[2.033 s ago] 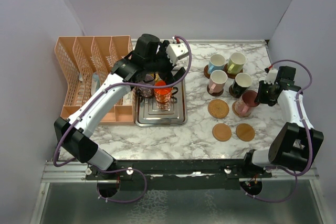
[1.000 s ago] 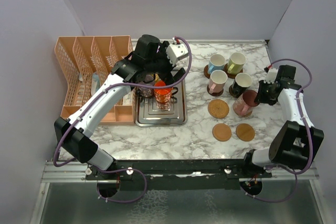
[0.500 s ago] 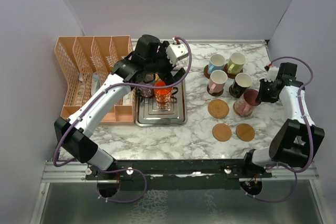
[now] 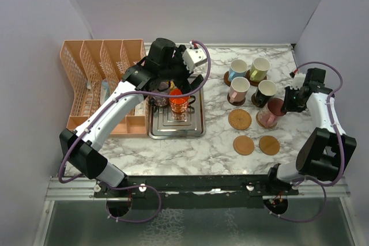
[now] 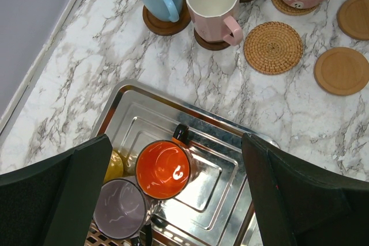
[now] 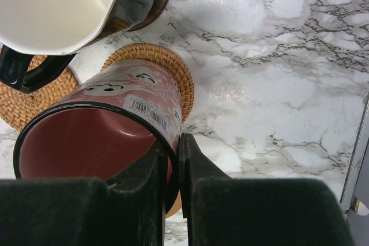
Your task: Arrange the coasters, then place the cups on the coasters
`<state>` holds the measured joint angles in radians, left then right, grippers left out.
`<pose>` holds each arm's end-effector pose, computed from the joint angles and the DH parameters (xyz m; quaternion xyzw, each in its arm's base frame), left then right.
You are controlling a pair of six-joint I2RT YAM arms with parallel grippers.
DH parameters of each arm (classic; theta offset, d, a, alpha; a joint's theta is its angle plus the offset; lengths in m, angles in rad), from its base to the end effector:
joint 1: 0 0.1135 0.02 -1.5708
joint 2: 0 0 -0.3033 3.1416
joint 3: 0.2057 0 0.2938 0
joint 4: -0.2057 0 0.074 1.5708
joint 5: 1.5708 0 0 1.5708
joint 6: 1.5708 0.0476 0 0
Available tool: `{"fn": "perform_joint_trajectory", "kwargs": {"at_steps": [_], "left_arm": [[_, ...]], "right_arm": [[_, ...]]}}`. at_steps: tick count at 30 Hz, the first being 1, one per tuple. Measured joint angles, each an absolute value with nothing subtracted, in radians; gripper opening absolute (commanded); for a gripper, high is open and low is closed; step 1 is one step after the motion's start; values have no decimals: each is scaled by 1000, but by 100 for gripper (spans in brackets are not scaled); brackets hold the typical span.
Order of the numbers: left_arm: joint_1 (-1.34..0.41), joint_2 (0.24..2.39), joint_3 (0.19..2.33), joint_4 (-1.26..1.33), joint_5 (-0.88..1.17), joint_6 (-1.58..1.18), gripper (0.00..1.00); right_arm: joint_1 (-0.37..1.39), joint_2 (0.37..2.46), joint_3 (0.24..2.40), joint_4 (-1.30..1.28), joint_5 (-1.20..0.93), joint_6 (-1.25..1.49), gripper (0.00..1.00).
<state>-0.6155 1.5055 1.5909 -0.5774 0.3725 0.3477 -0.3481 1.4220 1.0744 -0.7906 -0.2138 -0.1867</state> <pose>0.3051 -0.2370 0.4446 0.4749 0.7032 -0.2248 0.4790 0.3009 -0.0984 0.2625 0.0555 0.9698 0.0441 0.2333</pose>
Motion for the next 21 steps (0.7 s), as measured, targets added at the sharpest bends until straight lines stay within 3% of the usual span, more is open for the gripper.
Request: {"fn": "perform_joint_trajectory", "kwargs": {"at_steps": [21], "left_arm": [[-616, 1505, 1591, -578, 373, 350, 99]], "right_arm": [[-348, 1425, 1074, -788, -206, -197, 12]]}}
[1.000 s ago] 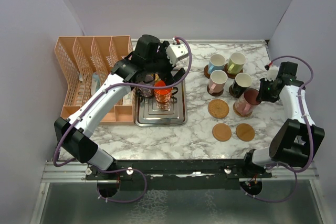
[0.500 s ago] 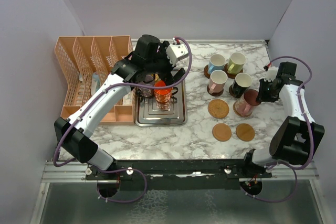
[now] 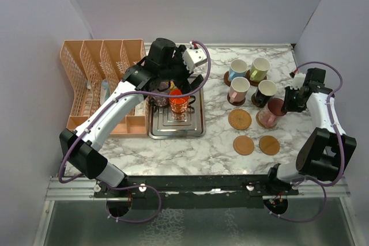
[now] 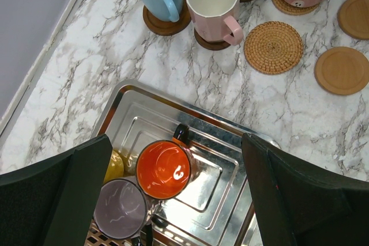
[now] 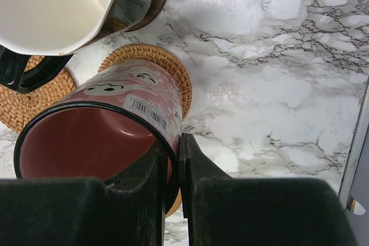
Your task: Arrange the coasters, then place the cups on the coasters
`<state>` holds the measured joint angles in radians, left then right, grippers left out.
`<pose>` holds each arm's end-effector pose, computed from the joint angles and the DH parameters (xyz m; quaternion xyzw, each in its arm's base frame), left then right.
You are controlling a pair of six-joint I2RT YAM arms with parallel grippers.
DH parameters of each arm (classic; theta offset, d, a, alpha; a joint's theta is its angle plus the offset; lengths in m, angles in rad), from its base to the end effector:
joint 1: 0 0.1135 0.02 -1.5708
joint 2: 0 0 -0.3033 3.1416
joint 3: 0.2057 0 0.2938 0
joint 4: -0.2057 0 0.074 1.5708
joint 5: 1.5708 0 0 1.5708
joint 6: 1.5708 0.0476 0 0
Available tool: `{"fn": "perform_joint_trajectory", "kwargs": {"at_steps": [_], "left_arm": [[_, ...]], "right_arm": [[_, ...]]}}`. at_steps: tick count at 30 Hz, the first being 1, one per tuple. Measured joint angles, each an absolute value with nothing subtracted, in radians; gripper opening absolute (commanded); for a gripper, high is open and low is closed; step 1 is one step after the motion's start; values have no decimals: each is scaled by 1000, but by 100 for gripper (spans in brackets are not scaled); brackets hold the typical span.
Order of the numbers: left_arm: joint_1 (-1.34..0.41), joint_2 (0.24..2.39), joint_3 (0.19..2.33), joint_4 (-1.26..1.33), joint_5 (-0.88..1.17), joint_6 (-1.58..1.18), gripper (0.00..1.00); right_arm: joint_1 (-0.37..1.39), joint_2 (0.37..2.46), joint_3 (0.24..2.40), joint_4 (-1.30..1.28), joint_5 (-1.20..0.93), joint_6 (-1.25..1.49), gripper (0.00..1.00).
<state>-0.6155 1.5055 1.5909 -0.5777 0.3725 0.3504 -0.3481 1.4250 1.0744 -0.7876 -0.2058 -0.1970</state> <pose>0.3051 -0.2370 0.4445 0.4758 0.7026 -0.2242 0.4792 0.3015 -0.0991 0.2617 0.0514 0.9704 0.0392 0.2326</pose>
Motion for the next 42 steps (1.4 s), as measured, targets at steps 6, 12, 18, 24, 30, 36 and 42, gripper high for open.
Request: {"fn": "perform_joint_trajectory", "kwargs": {"at_steps": [6, 12, 18, 24, 30, 36, 42], "left_arm": [[-616, 1505, 1591, -578, 372, 351, 99], [-616, 1505, 1591, -578, 372, 351, 99], [-615, 1505, 1591, -578, 373, 352, 99], [-615, 1505, 1584, -579, 373, 355, 99], [-615, 1505, 1572, -579, 343, 367, 99], [-613, 1505, 1533, -582, 267, 418, 99], [-575, 1517, 1496, -616, 254, 464, 98]], "right_arm": [[-348, 1425, 1074, -788, -206, -197, 17], [-348, 1425, 1074, -787, -208, -197, 19], [-348, 1415, 1074, -783, -208, -197, 24], [-348, 1402, 1074, -783, -215, -197, 32], [-348, 1395, 1092, -786, -218, -199, 46], [-348, 1390, 1188, -790, -231, -209, 56], [-334, 1377, 1262, -796, -263, -219, 56]]}}
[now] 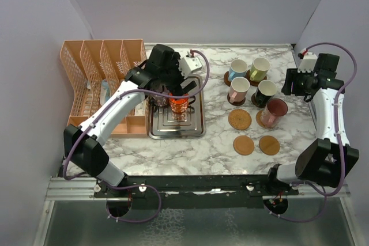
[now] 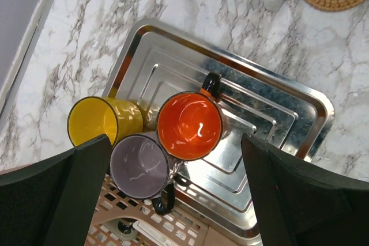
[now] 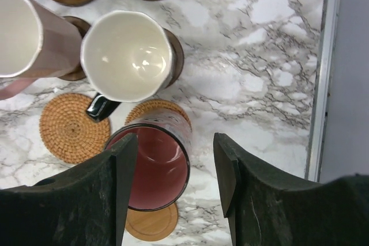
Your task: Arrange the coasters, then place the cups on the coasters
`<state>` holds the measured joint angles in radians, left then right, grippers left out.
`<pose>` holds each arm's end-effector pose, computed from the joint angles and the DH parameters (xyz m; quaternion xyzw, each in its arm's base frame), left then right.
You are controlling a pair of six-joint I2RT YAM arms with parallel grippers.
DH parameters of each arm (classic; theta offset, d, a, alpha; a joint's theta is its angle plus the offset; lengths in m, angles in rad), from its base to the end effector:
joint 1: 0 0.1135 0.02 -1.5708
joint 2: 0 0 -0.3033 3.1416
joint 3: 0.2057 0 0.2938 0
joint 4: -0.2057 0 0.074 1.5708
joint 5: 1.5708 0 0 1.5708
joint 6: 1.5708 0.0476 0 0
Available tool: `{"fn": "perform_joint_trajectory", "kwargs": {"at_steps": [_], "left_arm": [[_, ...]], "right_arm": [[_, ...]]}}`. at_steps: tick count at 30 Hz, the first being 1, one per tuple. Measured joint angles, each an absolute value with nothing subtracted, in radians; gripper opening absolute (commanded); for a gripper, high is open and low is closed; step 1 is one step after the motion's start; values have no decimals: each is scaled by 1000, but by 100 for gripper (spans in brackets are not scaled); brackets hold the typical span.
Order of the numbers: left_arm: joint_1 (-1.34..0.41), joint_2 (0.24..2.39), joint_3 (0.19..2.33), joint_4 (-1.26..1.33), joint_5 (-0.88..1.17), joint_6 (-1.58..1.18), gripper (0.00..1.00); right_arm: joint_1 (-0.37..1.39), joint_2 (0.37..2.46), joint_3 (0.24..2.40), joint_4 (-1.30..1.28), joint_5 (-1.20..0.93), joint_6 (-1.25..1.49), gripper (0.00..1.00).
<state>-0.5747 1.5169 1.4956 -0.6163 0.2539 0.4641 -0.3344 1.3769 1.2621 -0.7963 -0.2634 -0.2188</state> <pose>0.3200 -0.2215 0.3988 0.4892 0.7408 -0.1376 0.4393 0.3136 -0.0958 0.3430 0.0117 0.9388 0.0318 0.3428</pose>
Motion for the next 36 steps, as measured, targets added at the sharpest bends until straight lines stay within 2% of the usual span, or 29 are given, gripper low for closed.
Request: {"fn": "perform_joint_trajectory", "kwargs": {"at_steps": [6, 16, 31, 36], "left_arm": [[-518, 1584, 1483, -621, 263, 493, 89], [-503, 1718, 1484, -628, 237, 469, 80], [-407, 1968, 1711, -600, 178, 461, 57], [-395, 2041, 1757, -608, 173, 461, 52]], "right_arm": [[-295, 1340, 1288, -819, -332, -224, 57], [-215, 1316, 1301, -832, -380, -221, 57], [-214, 1311, 1283, -831, -399, -215, 56], [-214, 1307, 1268, -831, -401, -215, 56]]}}
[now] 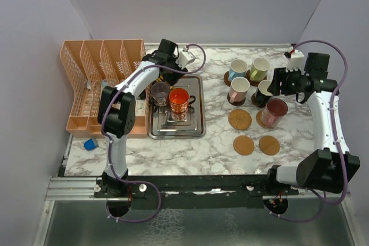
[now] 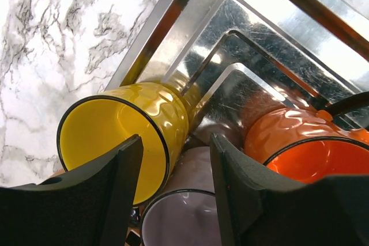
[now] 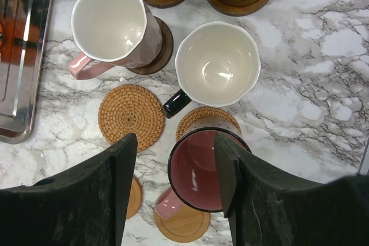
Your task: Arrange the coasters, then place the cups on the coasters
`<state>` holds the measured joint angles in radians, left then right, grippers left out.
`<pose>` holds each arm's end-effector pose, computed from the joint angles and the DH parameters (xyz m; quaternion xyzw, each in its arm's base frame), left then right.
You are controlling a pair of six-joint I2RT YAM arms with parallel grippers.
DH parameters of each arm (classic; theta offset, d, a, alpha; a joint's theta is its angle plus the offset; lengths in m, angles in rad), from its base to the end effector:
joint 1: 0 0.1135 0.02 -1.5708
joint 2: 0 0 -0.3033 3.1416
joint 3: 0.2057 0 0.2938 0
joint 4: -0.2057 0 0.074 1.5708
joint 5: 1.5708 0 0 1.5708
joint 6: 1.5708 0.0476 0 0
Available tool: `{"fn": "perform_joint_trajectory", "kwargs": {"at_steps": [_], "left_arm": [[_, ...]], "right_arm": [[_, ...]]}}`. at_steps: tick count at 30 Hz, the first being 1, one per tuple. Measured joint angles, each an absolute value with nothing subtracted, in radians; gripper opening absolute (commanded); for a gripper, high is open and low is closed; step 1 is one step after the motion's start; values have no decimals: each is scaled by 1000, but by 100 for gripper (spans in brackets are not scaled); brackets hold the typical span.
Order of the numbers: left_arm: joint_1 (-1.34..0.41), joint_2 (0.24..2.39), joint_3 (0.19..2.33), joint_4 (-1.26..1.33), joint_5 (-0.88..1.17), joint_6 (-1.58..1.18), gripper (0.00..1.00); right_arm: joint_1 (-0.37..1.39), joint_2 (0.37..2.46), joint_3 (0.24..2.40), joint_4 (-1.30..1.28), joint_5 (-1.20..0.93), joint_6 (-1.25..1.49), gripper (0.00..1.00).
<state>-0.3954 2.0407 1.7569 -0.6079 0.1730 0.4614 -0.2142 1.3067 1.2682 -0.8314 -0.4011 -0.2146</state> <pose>0.4824 -0.2102 0.2669 0.4164 0.8425 -0.0705 0.3343 0.3035 -0.0470 0.3651 -0.0686 0.9204 0.1112 0.3685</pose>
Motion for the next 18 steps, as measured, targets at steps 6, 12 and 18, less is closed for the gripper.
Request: {"fn": "perform_joint_trajectory", "kwargs": {"at_steps": [6, 12, 18], "left_arm": [[-380, 2094, 1789, -615, 169, 464, 45], [-372, 2128, 1812, -616, 166, 474, 34], [-373, 2145, 1826, -619, 167, 487, 24]], "right_arm": [[-214, 1307, 1268, -831, -410, -214, 56], [-214, 1306, 1251, -830, -411, -214, 55], [-214, 1301, 1235, -830, -411, -214, 55]]}}
